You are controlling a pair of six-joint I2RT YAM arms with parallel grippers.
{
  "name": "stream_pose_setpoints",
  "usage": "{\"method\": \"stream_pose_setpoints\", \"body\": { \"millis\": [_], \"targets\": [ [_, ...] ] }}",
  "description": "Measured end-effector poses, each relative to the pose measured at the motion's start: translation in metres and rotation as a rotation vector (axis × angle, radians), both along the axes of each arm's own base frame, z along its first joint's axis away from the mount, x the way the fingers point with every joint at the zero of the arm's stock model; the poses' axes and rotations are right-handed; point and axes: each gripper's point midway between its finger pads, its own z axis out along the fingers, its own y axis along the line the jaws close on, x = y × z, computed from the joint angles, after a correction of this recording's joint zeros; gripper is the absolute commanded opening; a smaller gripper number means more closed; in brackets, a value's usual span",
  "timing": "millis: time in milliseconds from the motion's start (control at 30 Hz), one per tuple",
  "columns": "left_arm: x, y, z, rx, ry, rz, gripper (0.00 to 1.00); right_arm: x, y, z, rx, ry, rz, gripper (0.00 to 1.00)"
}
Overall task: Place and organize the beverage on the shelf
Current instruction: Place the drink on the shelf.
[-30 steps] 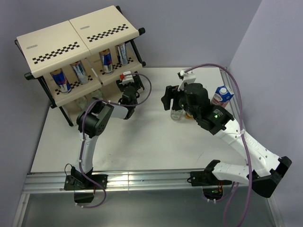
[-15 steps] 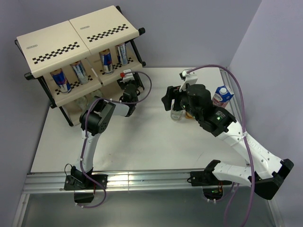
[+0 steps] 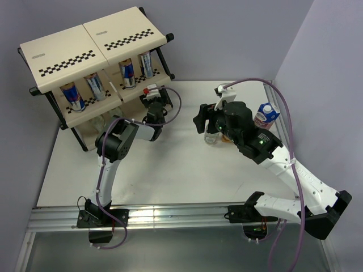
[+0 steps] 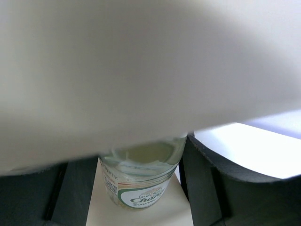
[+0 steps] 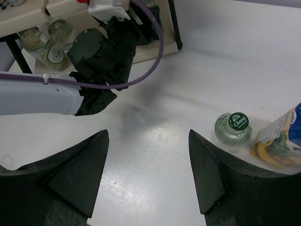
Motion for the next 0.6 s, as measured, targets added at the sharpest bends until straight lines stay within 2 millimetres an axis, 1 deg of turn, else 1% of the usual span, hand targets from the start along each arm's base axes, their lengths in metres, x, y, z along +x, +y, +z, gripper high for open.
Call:
{"method": "stream_pose_setpoints", "body": {
  "millis": [100, 367, 500, 600],
  "targets": [
    [-0.002, 0.001, 0.000, -0.007, -0.011, 0.000, 0.72, 0.000, 0.000, 0.001, 0.004, -0.004, 0.000, 0.76],
    [-0.008, 0.000, -0.001, -0.013, -0.022, -0.001, 0.79, -0.001, -0.001, 0.003, 0.007, -0.008, 0.000, 0.76],
    [-0.014, -0.005, -0.004, -0.014, -0.022, -0.009, 0.90, 0.000, -0.001, 0.003, 0.006, -0.008, -0.002, 0.76],
    [-0.018, -0.009, -0.005, -0.015, -0.023, -0.013, 0.92, 0.000, -0.001, 0.003, 0.006, -0.008, -0.002, 0.76]
  ]
}}
